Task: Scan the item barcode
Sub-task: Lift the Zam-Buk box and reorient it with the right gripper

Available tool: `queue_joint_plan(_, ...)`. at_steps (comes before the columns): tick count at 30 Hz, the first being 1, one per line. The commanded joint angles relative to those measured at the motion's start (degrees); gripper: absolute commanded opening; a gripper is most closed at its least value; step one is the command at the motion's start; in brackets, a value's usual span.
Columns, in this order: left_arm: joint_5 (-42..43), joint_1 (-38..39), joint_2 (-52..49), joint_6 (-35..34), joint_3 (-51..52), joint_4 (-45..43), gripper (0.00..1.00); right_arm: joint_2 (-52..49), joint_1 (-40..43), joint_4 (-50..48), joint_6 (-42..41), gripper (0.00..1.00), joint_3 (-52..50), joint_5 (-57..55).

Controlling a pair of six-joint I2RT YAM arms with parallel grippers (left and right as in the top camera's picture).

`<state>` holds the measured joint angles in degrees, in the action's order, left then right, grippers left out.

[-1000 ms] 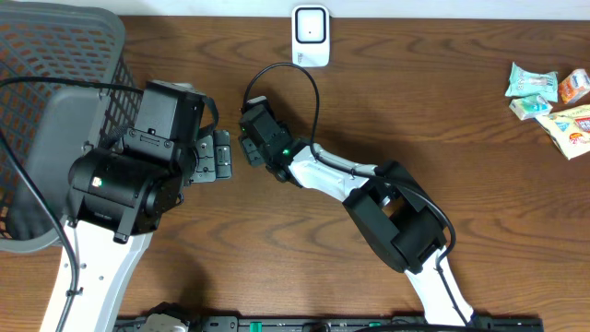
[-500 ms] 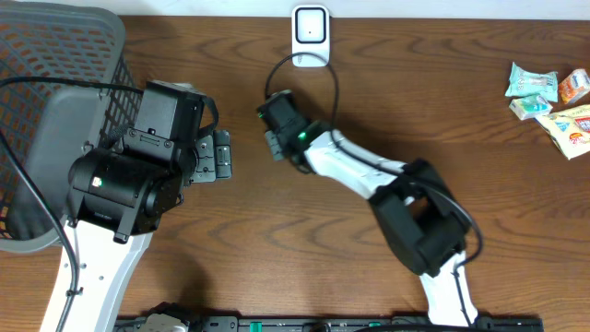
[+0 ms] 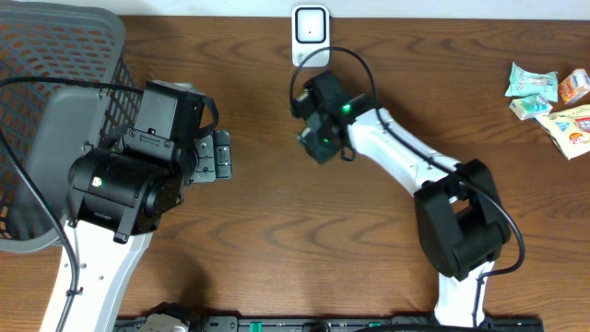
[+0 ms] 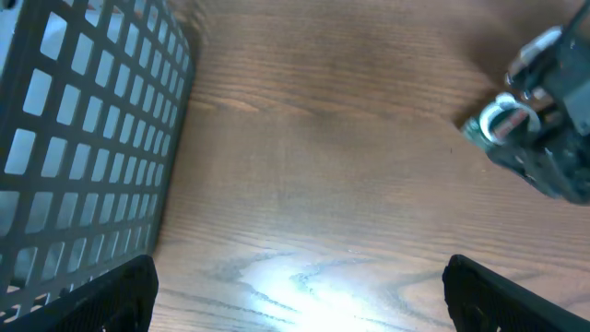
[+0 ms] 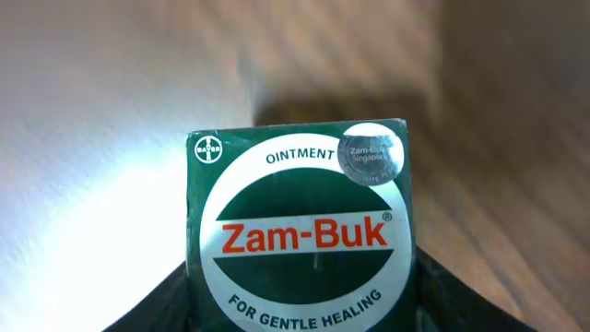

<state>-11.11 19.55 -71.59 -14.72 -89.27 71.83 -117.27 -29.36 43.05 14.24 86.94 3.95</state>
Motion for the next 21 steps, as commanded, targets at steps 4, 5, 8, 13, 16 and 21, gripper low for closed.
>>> queue_joint_plan(4,-1.0,-0.3,-0.3,0.5,-0.5,0.2,0.98,1.1,5.4,2.8,14.9,0.78,0.0,-2.6)
queue_joint_plan(5,-1.0,-0.3,-0.3,0.5,-0.5,0.2,0.98,1.1,6.2,2.3,14.7,0.83,0.0,-4.0)
queue_joint_plan(8,-1.0,-0.3,-0.3,0.5,-0.5,0.2,0.98,1.1,8.7,-0.2,10.6,0.99,0.0,-5.6)
queue_joint_plan(13,-1.0,-0.3,-0.3,0.5,-0.5,0.2,0.98,1.1,12.0,-3.7,-11.6,0.99,0.0,-3.8)
queue_joint_plan(16,-1.0,-0.3,-0.3,0.5,-0.5,0.2,0.98,1.2,12.7,-2.5,-25.7,0.99,0.0,4.1)
queue_joint_plan(21,-1.0,-0.3,-0.3,0.5,-0.5,0.2,0.98,1.2,12.7,-1.2,-33.7,0.99,0.0,25.5)
